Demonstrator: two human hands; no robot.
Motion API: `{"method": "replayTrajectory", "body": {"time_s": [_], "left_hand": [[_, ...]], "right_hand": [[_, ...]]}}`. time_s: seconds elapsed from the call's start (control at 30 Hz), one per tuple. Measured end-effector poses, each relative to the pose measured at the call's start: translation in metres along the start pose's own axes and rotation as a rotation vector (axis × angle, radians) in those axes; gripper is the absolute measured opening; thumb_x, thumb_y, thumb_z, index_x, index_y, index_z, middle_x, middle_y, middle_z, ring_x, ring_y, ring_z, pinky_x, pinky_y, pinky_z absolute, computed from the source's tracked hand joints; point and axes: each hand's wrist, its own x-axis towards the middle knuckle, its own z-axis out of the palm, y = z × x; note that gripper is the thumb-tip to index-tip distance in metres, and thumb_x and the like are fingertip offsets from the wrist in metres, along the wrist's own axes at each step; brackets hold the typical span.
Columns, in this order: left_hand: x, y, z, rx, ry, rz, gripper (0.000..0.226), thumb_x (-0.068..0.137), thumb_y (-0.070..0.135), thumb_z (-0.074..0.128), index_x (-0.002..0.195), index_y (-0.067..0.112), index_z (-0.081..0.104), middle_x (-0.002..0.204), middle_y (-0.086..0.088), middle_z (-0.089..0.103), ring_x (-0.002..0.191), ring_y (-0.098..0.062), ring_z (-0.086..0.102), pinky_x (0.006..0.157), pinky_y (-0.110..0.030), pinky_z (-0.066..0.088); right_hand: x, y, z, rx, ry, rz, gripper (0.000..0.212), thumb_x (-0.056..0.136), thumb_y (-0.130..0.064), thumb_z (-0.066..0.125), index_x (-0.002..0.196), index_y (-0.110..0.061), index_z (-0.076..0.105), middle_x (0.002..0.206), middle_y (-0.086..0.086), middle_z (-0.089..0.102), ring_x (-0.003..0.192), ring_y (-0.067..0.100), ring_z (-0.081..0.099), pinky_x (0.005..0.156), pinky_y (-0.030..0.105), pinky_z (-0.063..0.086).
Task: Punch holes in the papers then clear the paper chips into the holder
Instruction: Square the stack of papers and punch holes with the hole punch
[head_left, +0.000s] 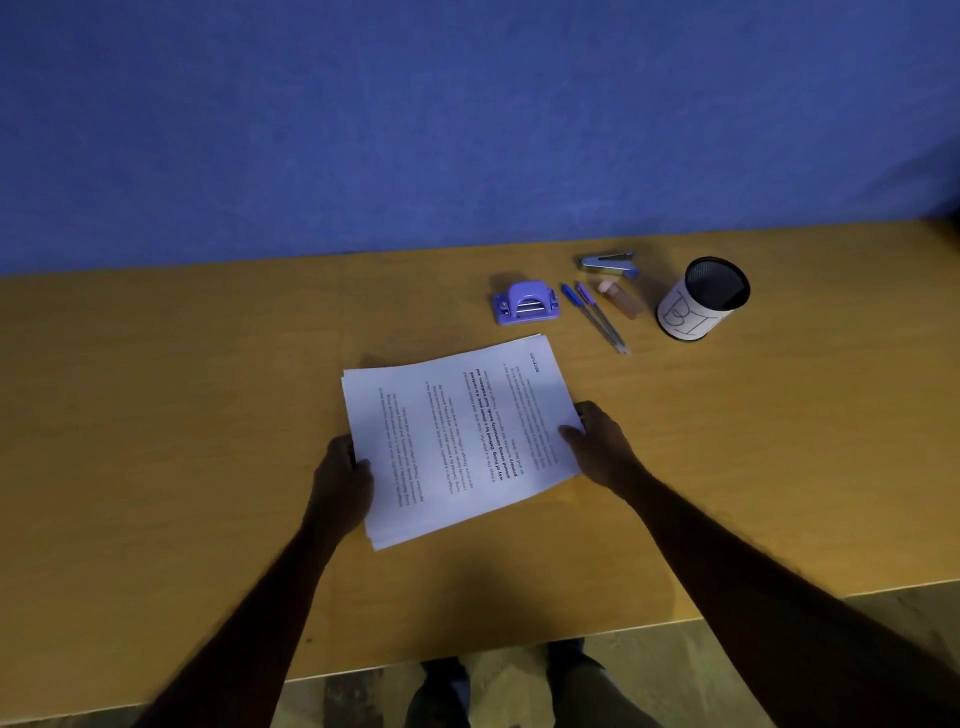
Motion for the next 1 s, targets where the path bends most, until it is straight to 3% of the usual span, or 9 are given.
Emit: {"method": "replayTrajectory", "body": {"time_s": [0.1,0.2,0.23,0.3,0.43,0.6,0.8,0.93,1.0], "left_hand": [[-0.010,0.002,0.000,0.035,-0.036,0.095,0.061,0.091,0.026,0.065,0.142,0.011,0.035,0.136,-0.012,0.055,0.119,-0.029,0.056,0.093,-0.041,0.052],[-0.028,0.001,0.001,0.138,-0.204,0.169,0.141,0.058,0.043,0.091,0.152,0.012,-0.009,0.152,-0.010,0.033,0.138,-0.032,0.038,0.108,-0.050,0.042],[-0.032,0.000,0.003,0.203,-0.245,0.193,0.157,0.051,0.043,0.094,0.150,0.011,-0.024,0.157,-0.011,0.023,0.142,-0.033,0.030,0.110,-0.050,0.038],[-0.036,-0.002,0.008,0.362,-0.260,0.237,0.166,0.048,0.041,0.096,0.144,0.006,-0.035,0.158,-0.016,0.014,0.140,-0.035,0.032,0.106,-0.047,0.044],[-0.038,0.001,0.014,0.461,-0.157,0.250,0.142,0.067,0.034,0.088,0.149,0.002,-0.023,0.148,-0.019,0.027,0.127,-0.030,0.048,0.094,-0.038,0.055],[-0.043,0.003,0.015,0.430,-0.099,0.171,0.113,0.073,0.031,0.083,0.151,0.005,0.005,0.137,-0.015,0.042,0.120,-0.028,0.055,0.089,-0.041,0.058],[-0.040,-0.004,0.015,0.199,-0.096,0.129,0.079,0.076,0.023,0.081,0.139,0.008,0.035,0.132,-0.012,0.052,0.120,-0.028,0.055,0.092,-0.046,0.056],[-0.021,0.006,0.012,-0.114,-0.004,-0.036,0.053,0.086,0.022,0.072,0.127,0.002,0.045,0.122,-0.015,0.062,0.100,-0.026,0.062,0.076,-0.035,0.053],[-0.009,0.014,0.012,-0.207,0.003,-0.064,0.050,0.089,0.020,0.069,0.129,0.000,0.046,0.124,-0.018,0.062,0.102,-0.028,0.062,0.079,-0.036,0.051]], "right_hand": [[-0.002,0.003,0.000,0.098,0.036,-0.014,0.026,0.096,-0.014,0.051,0.119,-0.003,0.054,0.110,0.011,0.063,0.090,0.022,0.062,0.067,0.030,0.051],[-0.005,0.007,-0.001,0.207,0.067,0.004,0.022,0.096,-0.010,0.051,0.116,-0.002,0.056,0.110,0.013,0.064,0.097,0.027,0.062,0.069,0.031,0.050],[-0.006,0.009,-0.001,0.248,0.063,0.022,0.023,0.096,-0.010,0.051,0.117,-0.002,0.056,0.112,0.013,0.063,0.098,0.028,0.061,0.072,0.033,0.053],[-0.009,0.011,-0.001,0.313,0.042,0.057,0.024,0.097,-0.010,0.052,0.119,-0.002,0.055,0.115,0.014,0.063,0.100,0.029,0.062,0.081,0.040,0.055],[-0.012,0.014,-0.001,0.358,0.004,0.086,0.029,0.096,-0.018,0.057,0.122,-0.005,0.052,0.115,0.011,0.064,0.102,0.027,0.064,0.084,0.043,0.056],[-0.013,0.015,-0.005,0.280,-0.041,0.039,0.030,0.098,-0.023,0.053,0.123,-0.008,0.050,0.113,0.009,0.064,0.096,0.022,0.065,0.076,0.035,0.056],[-0.016,0.014,-0.008,0.288,-0.006,-0.018,0.023,0.098,-0.012,0.050,0.120,-0.005,0.051,0.112,0.011,0.063,0.100,0.027,0.065,0.082,0.041,0.056],[-0.018,0.017,-0.011,0.373,-0.041,-0.017,0.016,0.097,-0.005,0.049,0.111,-0.010,0.055,0.113,0.011,0.065,0.101,0.027,0.064,0.088,0.046,0.053],[-0.018,0.018,-0.012,0.404,-0.076,0.007,0.015,0.097,-0.003,0.049,0.108,-0.011,0.056,0.111,0.010,0.065,0.099,0.025,0.063,0.084,0.042,0.053]]}}
